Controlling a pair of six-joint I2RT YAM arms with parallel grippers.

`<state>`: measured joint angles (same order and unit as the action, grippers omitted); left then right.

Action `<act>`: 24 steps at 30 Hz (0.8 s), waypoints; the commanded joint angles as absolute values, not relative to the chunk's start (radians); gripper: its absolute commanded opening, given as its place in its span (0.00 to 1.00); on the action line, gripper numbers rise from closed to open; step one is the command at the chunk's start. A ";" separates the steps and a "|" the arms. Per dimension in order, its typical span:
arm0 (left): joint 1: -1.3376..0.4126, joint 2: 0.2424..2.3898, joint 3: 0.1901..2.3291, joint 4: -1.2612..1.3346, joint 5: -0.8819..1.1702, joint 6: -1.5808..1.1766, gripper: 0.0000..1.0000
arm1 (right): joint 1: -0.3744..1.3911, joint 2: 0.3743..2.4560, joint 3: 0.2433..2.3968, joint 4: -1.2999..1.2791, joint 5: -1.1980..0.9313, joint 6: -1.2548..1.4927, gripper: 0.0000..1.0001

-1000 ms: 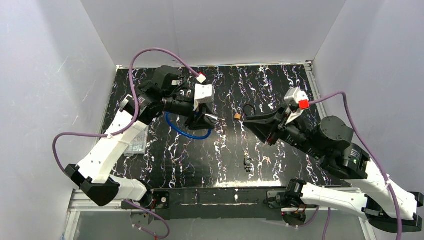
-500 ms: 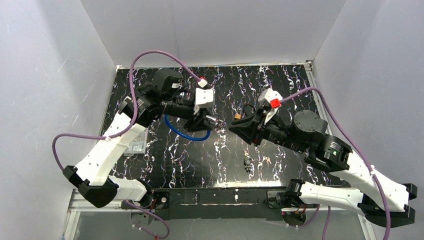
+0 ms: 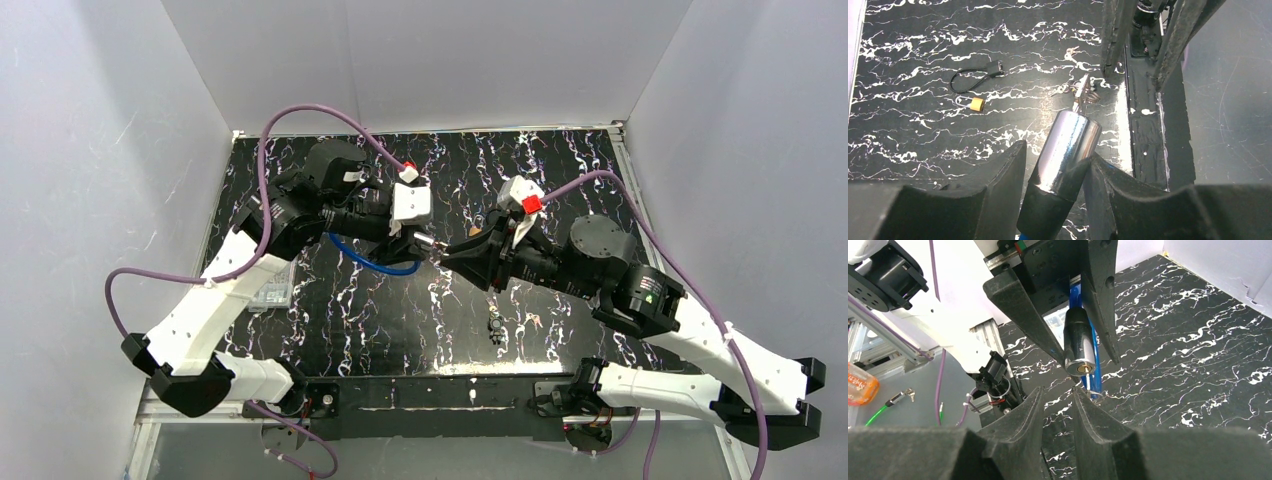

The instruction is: Unlock with the key

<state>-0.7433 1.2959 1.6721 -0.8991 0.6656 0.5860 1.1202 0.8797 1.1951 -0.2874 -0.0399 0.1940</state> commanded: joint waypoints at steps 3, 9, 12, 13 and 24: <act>-0.746 1.246 1.719 -0.912 0.728 0.602 0.00 | 1.103 0.887 1.192 -0.228 -0.095 0.204 0.35; -0.747 1.246 1.740 -0.874 0.700 0.522 0.00 | 1.085 0.842 1.177 -0.264 -0.004 0.204 0.39; -0.745 1.244 1.750 -0.807 0.675 0.445 0.00 | 1.085 0.761 1.090 -0.248 0.078 0.215 0.45; -0.745 1.249 1.759 -0.790 0.669 0.420 0.00 | 1.085 0.739 1.054 -0.236 0.085 0.225 0.47; -0.743 1.312 1.829 -0.795 0.674 0.375 0.00 | 1.085 0.735 1.107 -0.206 0.107 0.113 0.48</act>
